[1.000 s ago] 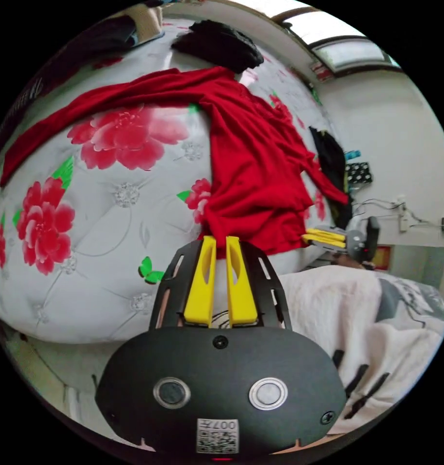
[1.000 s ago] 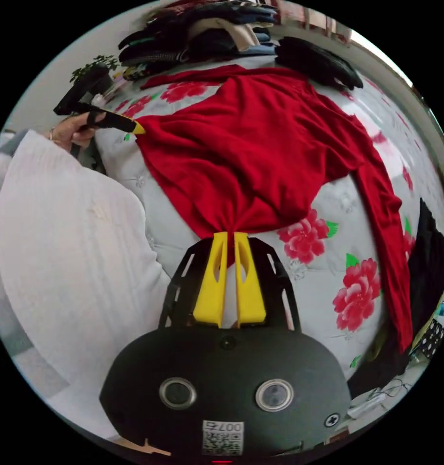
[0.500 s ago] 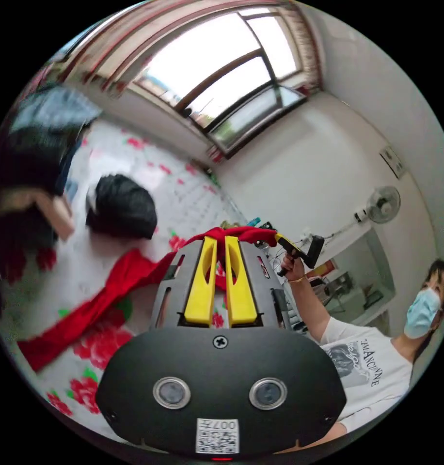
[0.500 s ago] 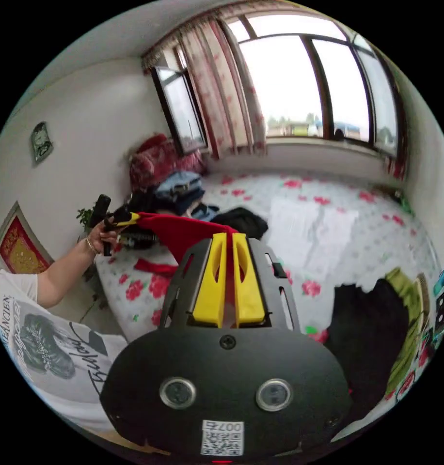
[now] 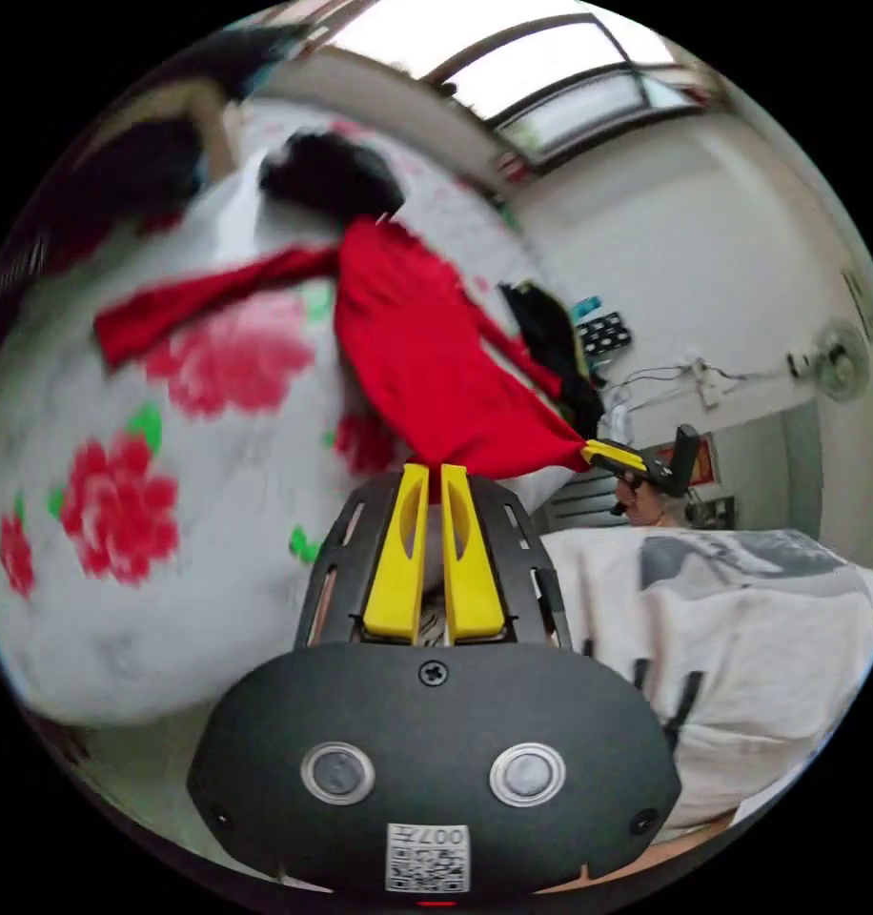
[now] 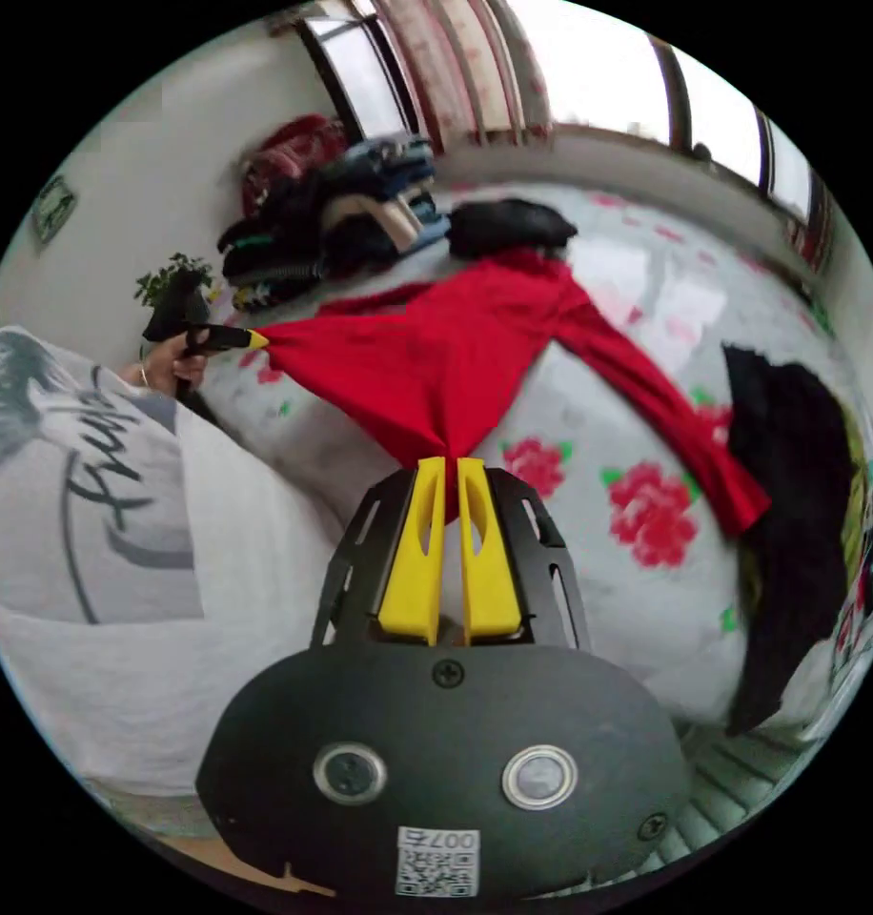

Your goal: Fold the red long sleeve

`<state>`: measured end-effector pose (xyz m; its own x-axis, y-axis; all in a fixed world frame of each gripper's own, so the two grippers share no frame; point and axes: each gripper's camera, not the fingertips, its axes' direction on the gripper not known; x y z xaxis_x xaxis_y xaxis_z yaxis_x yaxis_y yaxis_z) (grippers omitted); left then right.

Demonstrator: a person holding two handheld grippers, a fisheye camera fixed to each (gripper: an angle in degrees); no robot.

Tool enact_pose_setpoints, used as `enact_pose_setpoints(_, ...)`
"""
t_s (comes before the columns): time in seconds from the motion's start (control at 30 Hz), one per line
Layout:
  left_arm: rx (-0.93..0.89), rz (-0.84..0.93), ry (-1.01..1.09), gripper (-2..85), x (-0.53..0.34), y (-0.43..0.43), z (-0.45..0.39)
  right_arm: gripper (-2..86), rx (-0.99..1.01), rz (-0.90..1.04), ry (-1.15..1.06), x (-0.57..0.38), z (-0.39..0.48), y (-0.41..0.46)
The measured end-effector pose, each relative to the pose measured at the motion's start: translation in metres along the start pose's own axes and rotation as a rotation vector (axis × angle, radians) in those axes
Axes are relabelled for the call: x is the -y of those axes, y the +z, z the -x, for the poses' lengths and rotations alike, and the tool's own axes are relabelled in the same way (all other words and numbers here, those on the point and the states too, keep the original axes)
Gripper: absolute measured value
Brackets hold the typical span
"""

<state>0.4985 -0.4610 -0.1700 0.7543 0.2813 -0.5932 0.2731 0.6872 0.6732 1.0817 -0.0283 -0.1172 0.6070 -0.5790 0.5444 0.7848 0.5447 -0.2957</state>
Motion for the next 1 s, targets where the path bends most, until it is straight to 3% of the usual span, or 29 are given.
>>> enact_pose_setpoints(0.13, 0.103, 0.169, -0.092, -0.3, -0.054, 0.064, 0.032, 0.1, 0.067, 0.143, 0.096, -0.025, 0.018, 0.057)
enact_pose_setpoints(0.4, 0.110, 0.254, -0.066, 5.4, -0.085, 0.088, 0.030, 2.6, 0.072, 0.335, 0.104, -0.037, 0.057, 0.095)
enact_pose_setpoints(0.6, 0.271, 0.104, -0.126, 6.6, -0.071, 0.026, 0.035, 5.1, -0.053, 0.110, 0.185, -0.003, 0.014, 0.029)
enact_pose_setpoints(0.77, 0.326, -0.067, -0.183, 7.7, 0.021, 0.003, 0.047, 7.2, -0.191, 0.016, 0.276, 0.054, -0.055, 0.003)
enact_pose_setpoints(1.0, 0.211, -0.224, -0.320, 9.2, 0.147, 0.014, 0.059, 7.9, -0.305, 0.121, 0.287, 0.147, -0.137, 0.019)
